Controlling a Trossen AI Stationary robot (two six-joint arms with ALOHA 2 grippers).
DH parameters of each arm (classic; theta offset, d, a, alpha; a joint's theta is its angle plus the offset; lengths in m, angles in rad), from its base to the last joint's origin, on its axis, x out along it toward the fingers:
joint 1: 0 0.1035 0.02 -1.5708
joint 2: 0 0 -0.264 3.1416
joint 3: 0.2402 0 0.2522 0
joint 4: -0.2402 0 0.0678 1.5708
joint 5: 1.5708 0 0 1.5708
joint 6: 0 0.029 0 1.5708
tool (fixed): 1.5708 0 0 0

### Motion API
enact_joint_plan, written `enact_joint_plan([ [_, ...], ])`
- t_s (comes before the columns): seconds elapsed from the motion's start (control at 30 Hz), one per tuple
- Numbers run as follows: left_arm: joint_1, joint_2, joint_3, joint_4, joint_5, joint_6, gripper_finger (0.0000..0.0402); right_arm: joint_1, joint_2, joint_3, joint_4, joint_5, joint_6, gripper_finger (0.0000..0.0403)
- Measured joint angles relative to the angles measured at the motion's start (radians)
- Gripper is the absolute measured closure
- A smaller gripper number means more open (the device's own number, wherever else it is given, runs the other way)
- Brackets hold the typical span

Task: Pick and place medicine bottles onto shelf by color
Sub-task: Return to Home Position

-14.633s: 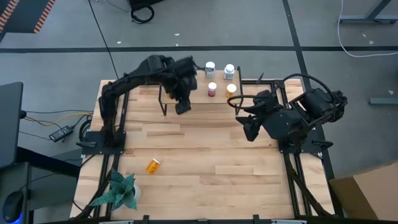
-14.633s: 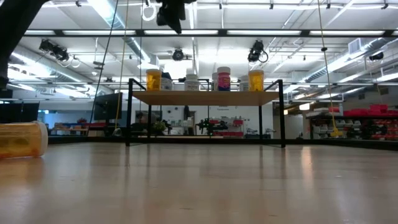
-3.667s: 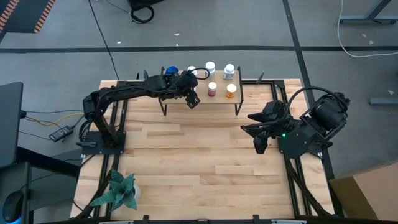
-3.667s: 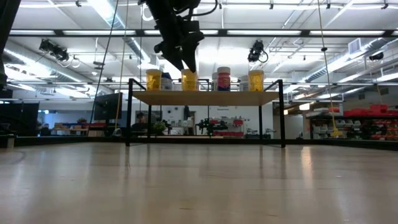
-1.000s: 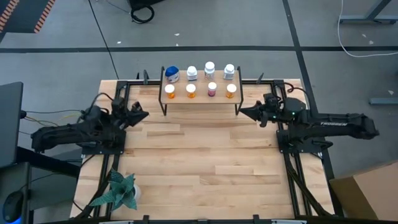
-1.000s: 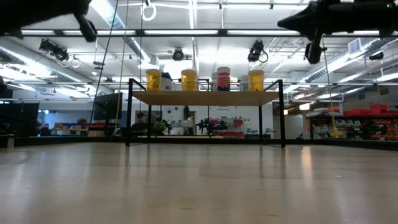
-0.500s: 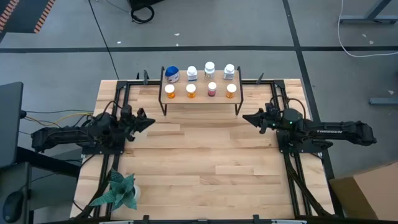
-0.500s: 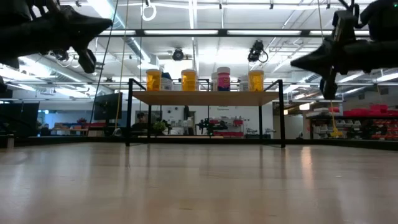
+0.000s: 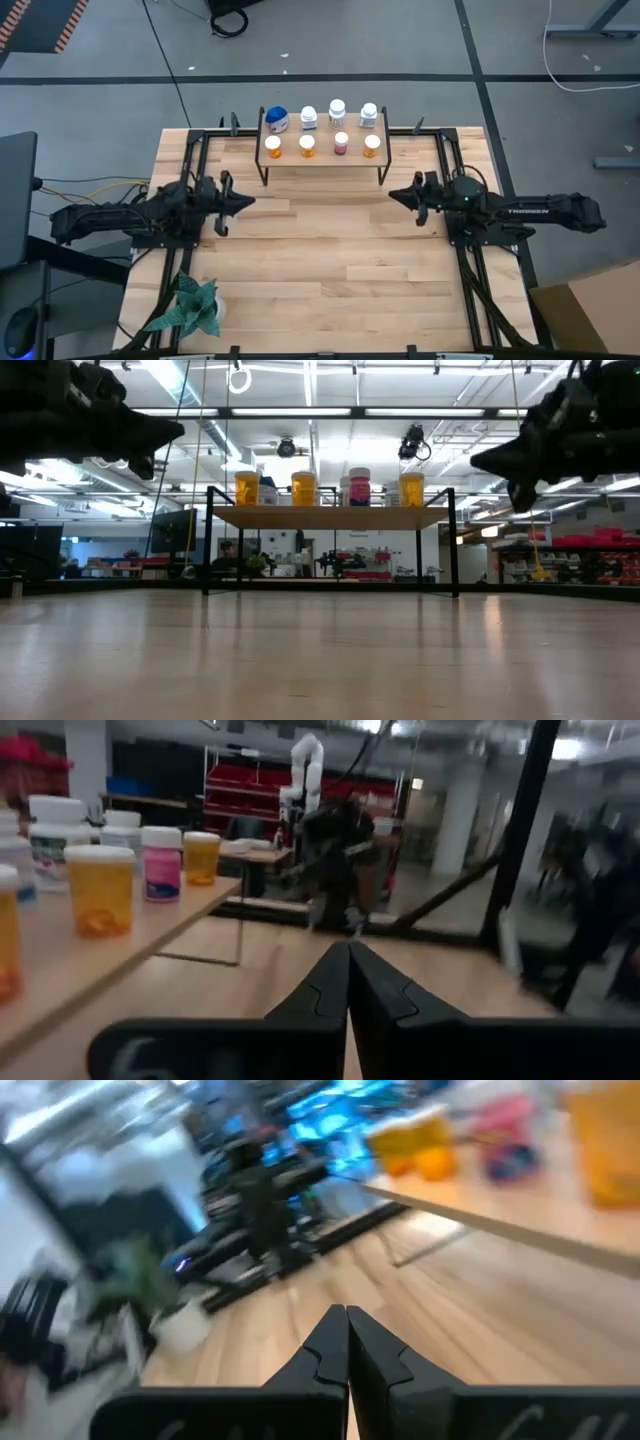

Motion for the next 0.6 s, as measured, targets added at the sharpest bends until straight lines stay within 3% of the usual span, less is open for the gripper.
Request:
enact_joint_plan([
  [0.13, 0.000, 0.000, 0.000, -0.017, 0.001, 0.146, 0.0377, 0.020, 0.001, 0.000, 0.007, -0.084, -0.167, 0.0399],
  [0.3, 0.000, 0.000, 0.000, -0.018, 0.000, 0.289, 0.0367, 0.022, 0.021, 0.000, -0.007, -0.100, -0.329, 0.0393],
  [0.6, 0.000, 0.000, 0.000, -0.018, 0.000, 0.302, 0.0378, 0.022, 0.027, 0.000, 0.038, -0.100, -0.282, 0.0388],
])
